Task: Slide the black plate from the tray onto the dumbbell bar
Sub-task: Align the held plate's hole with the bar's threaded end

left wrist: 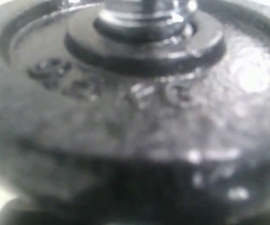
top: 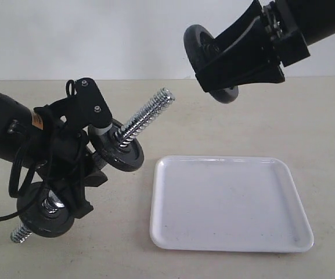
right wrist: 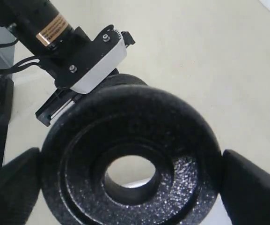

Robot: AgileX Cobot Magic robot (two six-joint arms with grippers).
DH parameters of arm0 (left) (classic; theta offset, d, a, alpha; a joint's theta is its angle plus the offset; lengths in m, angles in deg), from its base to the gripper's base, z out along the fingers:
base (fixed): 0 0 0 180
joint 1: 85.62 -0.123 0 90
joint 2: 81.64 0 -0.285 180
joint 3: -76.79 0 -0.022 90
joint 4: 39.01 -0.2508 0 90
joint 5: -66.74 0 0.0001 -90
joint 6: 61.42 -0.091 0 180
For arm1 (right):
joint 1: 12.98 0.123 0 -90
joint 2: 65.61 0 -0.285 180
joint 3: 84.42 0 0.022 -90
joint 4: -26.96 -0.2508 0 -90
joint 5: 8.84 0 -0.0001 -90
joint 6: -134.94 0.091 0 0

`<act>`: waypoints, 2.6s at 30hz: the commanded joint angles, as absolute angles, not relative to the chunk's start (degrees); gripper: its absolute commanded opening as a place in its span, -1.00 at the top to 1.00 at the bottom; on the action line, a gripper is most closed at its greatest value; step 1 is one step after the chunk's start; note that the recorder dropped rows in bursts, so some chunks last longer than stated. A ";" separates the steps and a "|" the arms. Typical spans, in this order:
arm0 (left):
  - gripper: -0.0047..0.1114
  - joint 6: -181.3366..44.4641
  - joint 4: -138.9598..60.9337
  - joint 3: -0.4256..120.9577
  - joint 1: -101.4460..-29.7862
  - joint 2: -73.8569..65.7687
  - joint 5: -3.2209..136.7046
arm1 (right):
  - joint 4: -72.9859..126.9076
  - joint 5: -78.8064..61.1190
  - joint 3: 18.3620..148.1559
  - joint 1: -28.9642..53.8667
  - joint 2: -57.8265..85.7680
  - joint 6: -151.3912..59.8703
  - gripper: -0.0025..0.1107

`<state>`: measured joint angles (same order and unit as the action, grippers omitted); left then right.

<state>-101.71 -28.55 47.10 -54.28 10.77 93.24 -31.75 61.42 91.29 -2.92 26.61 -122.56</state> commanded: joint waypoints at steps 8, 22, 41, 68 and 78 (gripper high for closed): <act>0.84 -101.81 -27.03 48.77 -54.39 7.22 80.54 | -38.77 61.12 91.66 -3.13 28.38 -123.08 0.96; 0.84 -101.81 -26.89 48.77 -54.39 7.22 80.25 | -39.00 61.12 91.66 -3.13 31.26 -122.33 0.96; 0.84 -101.81 -26.22 48.77 -54.28 7.22 79.73 | -41.73 61.12 91.66 -0.43 33.54 -124.52 0.96; 0.84 -101.81 -24.68 48.77 -54.28 7.22 78.89 | -43.08 61.12 91.66 -0.43 34.83 -123.64 0.96; 0.84 -101.81 -24.43 48.89 -54.28 7.22 77.55 | -43.08 61.12 91.66 -0.43 34.83 -123.64 0.96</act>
